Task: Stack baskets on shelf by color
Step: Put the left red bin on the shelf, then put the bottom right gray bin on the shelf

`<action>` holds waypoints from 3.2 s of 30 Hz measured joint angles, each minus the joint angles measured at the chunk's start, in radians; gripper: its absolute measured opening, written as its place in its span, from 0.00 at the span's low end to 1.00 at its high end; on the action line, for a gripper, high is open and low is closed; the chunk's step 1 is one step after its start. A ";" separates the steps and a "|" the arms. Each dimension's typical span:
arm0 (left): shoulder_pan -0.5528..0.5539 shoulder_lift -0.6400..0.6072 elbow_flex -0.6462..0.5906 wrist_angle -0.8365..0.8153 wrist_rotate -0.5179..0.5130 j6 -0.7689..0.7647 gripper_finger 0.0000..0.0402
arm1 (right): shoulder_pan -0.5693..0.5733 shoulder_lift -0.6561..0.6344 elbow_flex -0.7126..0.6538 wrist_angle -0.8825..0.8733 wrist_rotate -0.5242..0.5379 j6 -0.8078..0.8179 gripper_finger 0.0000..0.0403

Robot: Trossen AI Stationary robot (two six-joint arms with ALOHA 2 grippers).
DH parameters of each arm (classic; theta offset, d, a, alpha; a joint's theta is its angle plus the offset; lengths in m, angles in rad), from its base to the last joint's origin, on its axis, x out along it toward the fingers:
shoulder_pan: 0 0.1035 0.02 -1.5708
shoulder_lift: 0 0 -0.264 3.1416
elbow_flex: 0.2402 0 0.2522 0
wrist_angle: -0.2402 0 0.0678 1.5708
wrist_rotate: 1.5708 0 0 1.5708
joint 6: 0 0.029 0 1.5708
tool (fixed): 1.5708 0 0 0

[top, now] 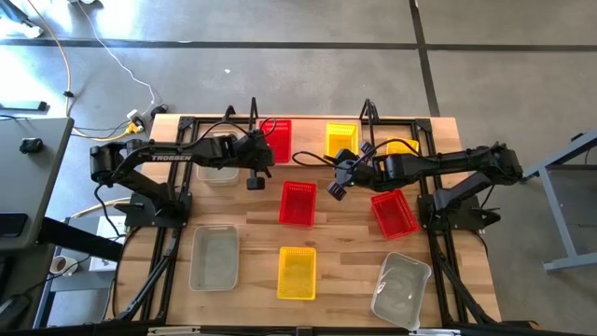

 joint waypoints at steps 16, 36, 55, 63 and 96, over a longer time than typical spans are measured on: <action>-0.020 0.002 -0.003 0.000 -0.075 0.015 0.12 | 0.000 0.000 0.000 0.000 0.000 0.000 0.19; -0.025 0.004 -0.004 -0.001 -0.169 -0.039 0.25 | 0.000 0.000 0.000 0.000 -0.015 0.018 0.19; -0.061 -0.049 -0.003 0.008 -0.163 -0.114 0.24 | 0.003 0.000 0.000 0.001 -0.041 0.009 0.19; -0.127 -0.121 -0.002 0.003 -0.154 -0.188 0.24 | 0.004 0.000 0.000 0.001 -0.115 0.019 0.19; -0.421 -0.354 -0.001 -0.130 0.056 -0.614 0.24 | 0.641 0.000 0.067 -0.006 -0.359 0.795 0.13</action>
